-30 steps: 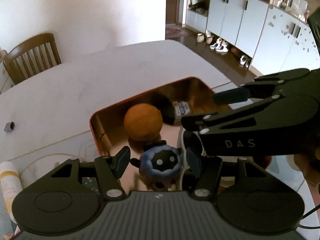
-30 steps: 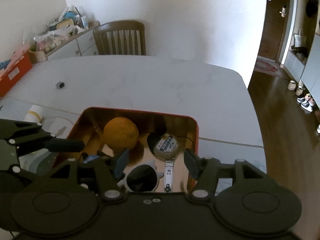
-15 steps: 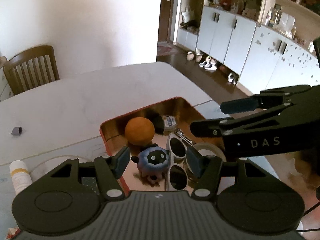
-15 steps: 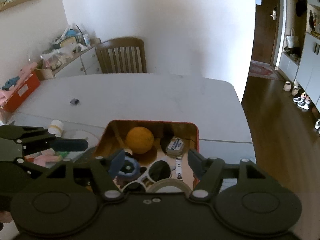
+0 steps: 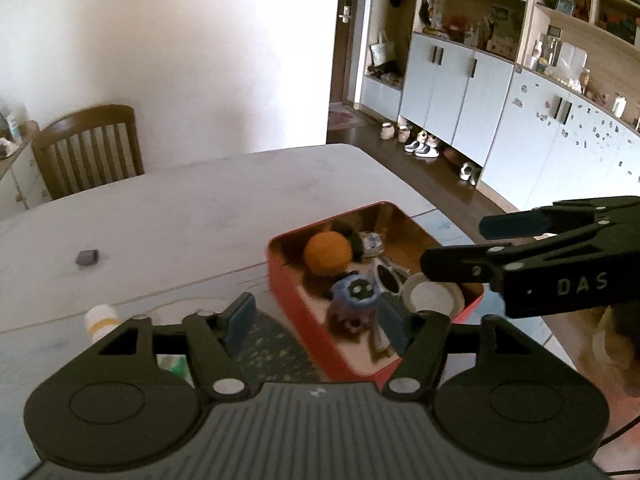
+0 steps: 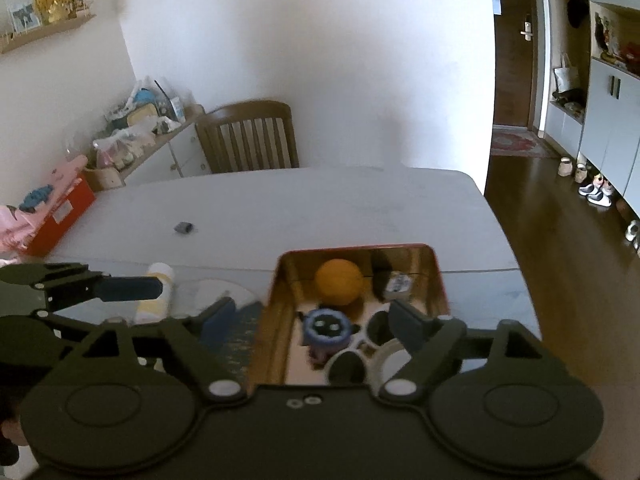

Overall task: Organize rigid objects
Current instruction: 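Withdraw both open tools from the box back over the table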

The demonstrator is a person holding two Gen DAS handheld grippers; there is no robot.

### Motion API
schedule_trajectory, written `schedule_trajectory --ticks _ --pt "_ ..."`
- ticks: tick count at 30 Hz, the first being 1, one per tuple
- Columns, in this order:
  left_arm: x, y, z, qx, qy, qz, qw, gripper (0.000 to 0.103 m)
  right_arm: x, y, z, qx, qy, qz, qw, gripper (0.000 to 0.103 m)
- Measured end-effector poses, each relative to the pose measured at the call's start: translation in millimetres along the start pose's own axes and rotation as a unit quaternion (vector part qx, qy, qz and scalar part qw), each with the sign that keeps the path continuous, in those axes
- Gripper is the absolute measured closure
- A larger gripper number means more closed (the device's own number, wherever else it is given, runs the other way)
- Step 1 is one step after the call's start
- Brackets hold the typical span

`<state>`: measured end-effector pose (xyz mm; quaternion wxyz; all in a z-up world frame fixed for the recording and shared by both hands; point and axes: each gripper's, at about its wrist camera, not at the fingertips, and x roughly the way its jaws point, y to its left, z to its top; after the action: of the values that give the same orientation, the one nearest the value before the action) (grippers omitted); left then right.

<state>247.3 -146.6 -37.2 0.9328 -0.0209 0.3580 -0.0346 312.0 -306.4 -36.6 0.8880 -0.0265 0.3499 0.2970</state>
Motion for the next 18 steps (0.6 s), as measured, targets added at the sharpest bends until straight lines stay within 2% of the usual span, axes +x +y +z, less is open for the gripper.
schedule_trajectory --ticks 10,12,18 --pt "-45 55 -28 -0.016 -0.015 0.019 0.9996 0.025 -3 64 -18 0.000 -0.011 0.010 1.000 0.000" --pt "-52 66 -32 -0.020 -0.020 0.024 0.9993 0.021 -2 77 -20 0.000 -0.013 0.013 1.000 0.000" --pt "-70 101 -46 -0.033 -0.031 0.040 0.9982 0.020 6 110 -25 0.000 -0.009 0.025 1.000 0.000"
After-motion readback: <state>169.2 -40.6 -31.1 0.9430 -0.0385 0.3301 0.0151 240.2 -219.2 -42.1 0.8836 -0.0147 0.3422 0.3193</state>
